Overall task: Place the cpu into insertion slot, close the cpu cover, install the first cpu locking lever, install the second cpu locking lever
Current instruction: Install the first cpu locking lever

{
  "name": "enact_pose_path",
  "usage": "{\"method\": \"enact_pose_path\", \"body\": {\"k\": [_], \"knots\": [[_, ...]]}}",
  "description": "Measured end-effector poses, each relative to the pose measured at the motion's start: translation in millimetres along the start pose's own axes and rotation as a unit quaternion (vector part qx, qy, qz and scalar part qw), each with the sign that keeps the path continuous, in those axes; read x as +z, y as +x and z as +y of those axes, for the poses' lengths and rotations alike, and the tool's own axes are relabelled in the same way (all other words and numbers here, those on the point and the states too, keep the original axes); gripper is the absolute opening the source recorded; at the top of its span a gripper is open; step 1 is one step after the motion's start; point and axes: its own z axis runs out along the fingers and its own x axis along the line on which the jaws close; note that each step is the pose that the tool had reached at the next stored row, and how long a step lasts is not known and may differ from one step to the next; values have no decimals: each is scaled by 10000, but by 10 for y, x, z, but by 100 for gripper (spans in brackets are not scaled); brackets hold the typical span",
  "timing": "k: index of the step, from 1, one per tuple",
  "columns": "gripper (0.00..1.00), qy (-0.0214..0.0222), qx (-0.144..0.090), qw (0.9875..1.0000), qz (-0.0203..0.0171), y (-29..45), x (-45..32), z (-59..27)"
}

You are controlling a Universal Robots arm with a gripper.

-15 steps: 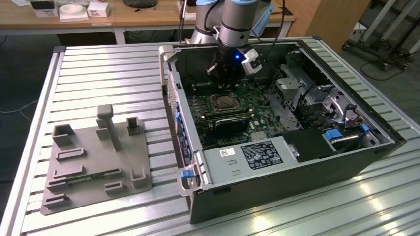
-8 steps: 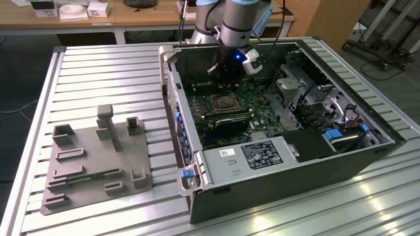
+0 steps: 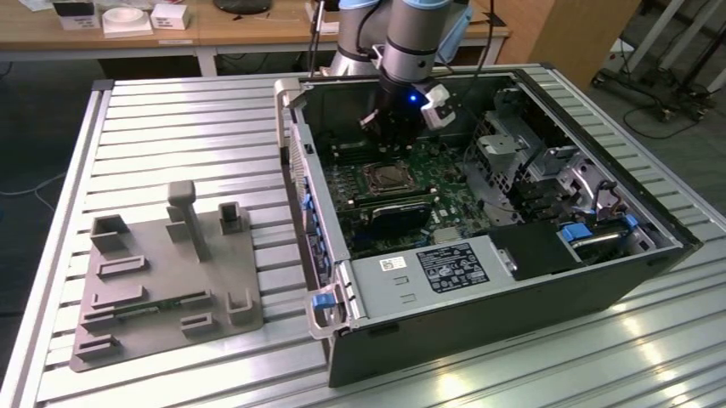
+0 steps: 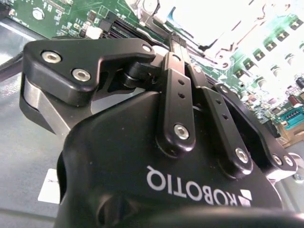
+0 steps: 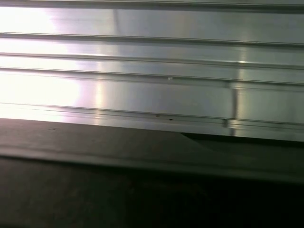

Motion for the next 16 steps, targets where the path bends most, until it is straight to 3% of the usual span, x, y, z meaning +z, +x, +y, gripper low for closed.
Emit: {"method": "enact_pose_path", "body": {"k": [16], "knots": [[10, -35, 0, 10000, -2, -66, 2, 2]]}}
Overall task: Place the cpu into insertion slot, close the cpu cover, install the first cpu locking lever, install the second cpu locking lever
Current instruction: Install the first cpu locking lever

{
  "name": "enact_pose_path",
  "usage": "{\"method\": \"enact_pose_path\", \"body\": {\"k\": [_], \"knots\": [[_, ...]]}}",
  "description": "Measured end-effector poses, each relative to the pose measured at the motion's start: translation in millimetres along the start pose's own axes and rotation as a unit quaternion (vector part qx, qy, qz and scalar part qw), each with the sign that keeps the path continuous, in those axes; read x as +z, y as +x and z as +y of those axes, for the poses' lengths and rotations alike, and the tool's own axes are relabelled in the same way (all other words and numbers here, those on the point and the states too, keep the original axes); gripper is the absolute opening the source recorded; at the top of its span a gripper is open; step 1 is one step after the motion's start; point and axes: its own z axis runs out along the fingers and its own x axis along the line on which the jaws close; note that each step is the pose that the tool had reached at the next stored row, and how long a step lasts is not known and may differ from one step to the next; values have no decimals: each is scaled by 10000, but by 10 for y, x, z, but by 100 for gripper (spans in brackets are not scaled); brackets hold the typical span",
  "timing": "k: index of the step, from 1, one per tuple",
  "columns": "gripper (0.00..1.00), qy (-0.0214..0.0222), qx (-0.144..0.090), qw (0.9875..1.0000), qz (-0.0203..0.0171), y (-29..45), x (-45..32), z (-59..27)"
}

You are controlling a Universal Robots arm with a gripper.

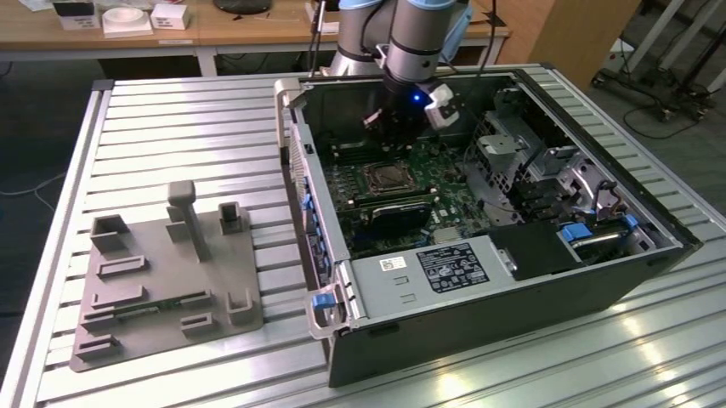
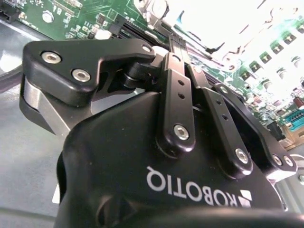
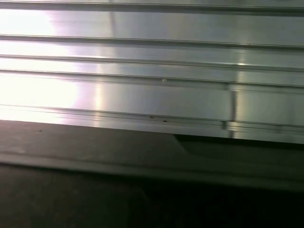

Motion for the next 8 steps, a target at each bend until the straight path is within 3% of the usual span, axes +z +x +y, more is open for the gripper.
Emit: {"method": "enact_pose_path", "body": {"k": [8], "knots": [[10, 1, 1, 10000, 1, -22, 20, -2]]}}
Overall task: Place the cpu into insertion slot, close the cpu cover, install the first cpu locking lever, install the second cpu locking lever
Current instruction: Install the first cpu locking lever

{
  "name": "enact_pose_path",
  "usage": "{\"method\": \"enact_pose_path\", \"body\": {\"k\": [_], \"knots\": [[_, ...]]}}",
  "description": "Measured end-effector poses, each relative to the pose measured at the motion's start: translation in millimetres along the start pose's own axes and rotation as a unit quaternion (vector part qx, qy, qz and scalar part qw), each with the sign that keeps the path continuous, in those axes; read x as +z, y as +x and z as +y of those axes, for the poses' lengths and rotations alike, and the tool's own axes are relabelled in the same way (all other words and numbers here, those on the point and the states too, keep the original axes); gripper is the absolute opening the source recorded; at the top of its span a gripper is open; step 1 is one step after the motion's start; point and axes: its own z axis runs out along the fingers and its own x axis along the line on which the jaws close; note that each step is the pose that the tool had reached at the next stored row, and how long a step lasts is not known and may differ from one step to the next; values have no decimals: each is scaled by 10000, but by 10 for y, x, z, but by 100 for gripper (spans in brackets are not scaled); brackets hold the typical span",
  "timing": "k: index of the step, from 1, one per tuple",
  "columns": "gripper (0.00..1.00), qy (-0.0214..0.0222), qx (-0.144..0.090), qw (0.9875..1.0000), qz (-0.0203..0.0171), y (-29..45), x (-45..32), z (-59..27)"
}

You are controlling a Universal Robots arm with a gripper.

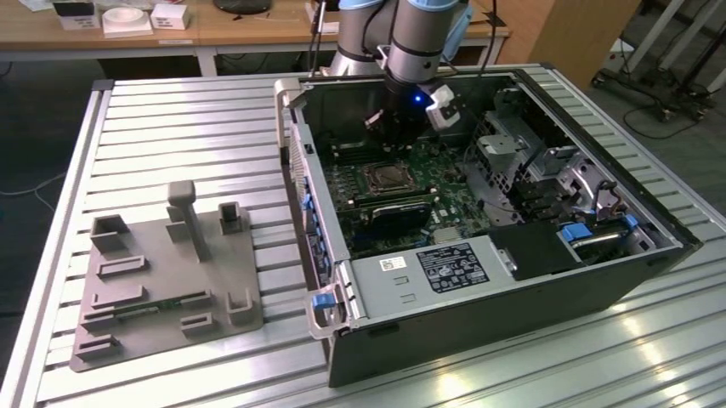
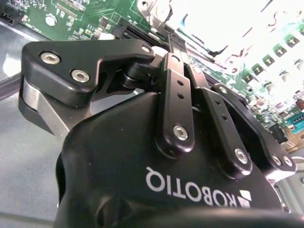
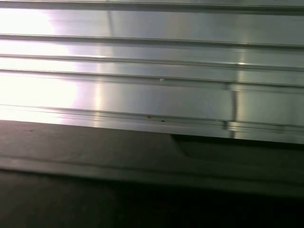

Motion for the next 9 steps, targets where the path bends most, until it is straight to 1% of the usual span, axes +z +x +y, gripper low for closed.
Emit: {"method": "enact_pose_path", "body": {"k": [9], "knots": [[10, -2, -1, 10000, -1, -1, -6, 0]]}}
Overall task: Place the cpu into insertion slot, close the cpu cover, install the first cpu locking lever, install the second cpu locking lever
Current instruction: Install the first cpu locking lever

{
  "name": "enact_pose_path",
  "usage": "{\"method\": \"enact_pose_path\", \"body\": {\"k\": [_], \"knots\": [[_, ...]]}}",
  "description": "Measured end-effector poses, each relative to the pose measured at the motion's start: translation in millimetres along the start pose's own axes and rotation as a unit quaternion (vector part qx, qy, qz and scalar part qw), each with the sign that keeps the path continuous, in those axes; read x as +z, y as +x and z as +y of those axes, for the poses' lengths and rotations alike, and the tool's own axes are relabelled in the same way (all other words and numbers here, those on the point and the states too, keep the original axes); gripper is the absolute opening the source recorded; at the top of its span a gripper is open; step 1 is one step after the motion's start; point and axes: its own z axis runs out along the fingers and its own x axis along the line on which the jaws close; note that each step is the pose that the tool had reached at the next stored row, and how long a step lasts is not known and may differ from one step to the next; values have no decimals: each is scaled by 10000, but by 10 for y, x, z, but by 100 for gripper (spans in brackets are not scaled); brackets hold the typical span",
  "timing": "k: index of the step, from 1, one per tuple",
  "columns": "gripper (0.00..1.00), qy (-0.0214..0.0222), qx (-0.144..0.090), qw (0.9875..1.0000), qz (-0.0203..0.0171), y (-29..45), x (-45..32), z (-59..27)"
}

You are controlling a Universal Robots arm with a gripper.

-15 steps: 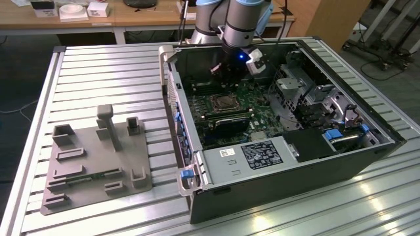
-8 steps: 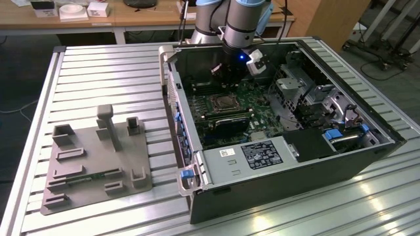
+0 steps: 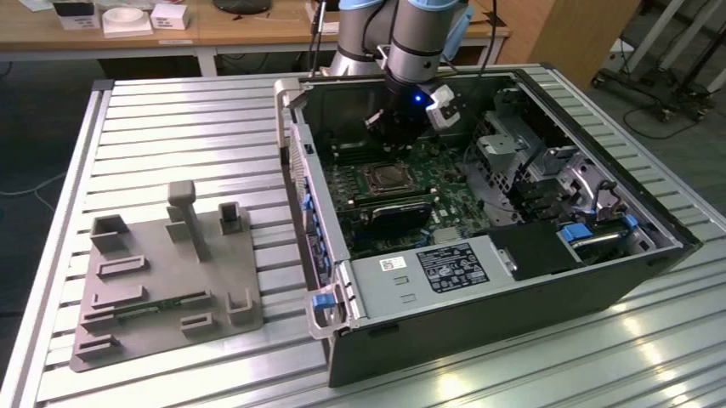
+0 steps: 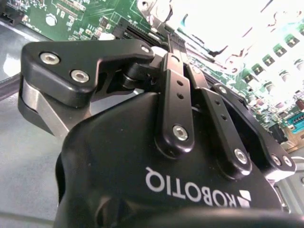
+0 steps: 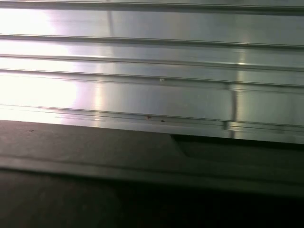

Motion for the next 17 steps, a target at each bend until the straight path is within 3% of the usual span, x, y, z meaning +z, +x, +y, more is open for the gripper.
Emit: {"method": "enact_pose_path", "body": {"k": [17], "knots": [[10, 9, 0, 10000, 1, 2, -2, -33]]}}
